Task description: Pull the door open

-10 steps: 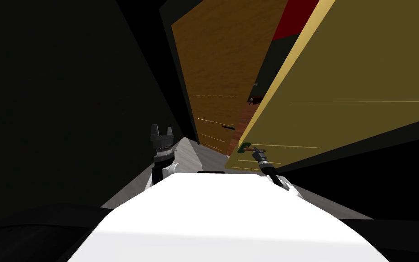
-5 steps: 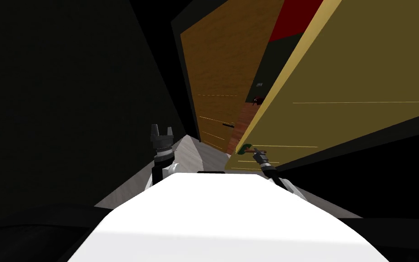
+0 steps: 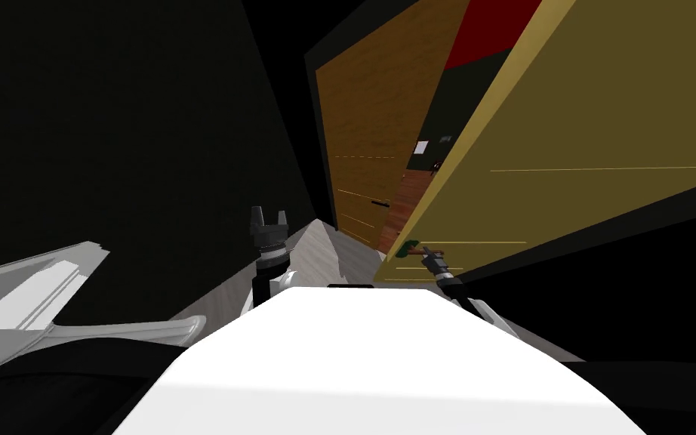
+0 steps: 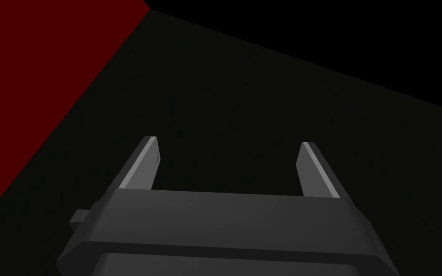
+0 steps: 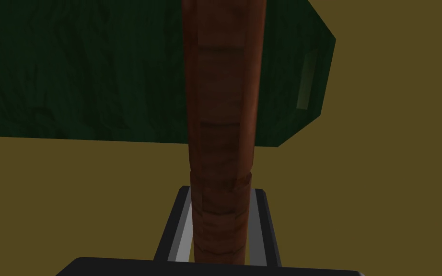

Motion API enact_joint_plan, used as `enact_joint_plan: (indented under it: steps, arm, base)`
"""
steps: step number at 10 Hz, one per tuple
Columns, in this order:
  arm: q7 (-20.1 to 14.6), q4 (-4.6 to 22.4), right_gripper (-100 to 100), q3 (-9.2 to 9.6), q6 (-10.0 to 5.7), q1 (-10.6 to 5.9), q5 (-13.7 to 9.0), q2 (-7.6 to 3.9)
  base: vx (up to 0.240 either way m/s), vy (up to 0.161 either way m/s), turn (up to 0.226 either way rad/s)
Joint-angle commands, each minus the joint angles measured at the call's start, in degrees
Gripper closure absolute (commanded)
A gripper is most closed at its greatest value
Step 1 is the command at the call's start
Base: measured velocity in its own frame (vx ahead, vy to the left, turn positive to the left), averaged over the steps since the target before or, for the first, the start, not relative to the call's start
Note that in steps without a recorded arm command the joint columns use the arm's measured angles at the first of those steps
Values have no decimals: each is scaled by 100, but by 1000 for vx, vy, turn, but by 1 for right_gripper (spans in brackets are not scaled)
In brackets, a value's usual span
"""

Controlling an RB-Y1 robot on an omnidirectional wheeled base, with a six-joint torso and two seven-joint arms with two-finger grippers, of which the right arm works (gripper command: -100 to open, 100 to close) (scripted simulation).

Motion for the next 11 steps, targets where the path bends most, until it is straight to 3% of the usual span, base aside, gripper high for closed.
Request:
enact_joint_plan:
  steps: [1, 3, 4, 5, 11]
  arm:
    - [-66, 31, 100, 49, -177, 55, 21, -50]
    - [-122, 74, 100, 68, -299, 85, 32, -111]
    - [-95, 72, 100, 36, -225, 74, 24, -101]
    - [-146, 134, 100, 55, -366, 112, 51, -143]
    - [-302, 311, 100, 59, -790, 186, 117, -295]
  base:
    - [-258, -58, 147]
    - [-221, -86, 117]
    - [-101, -53, 30]
    - [-180, -29, 154]
    - [-222, -80, 160]
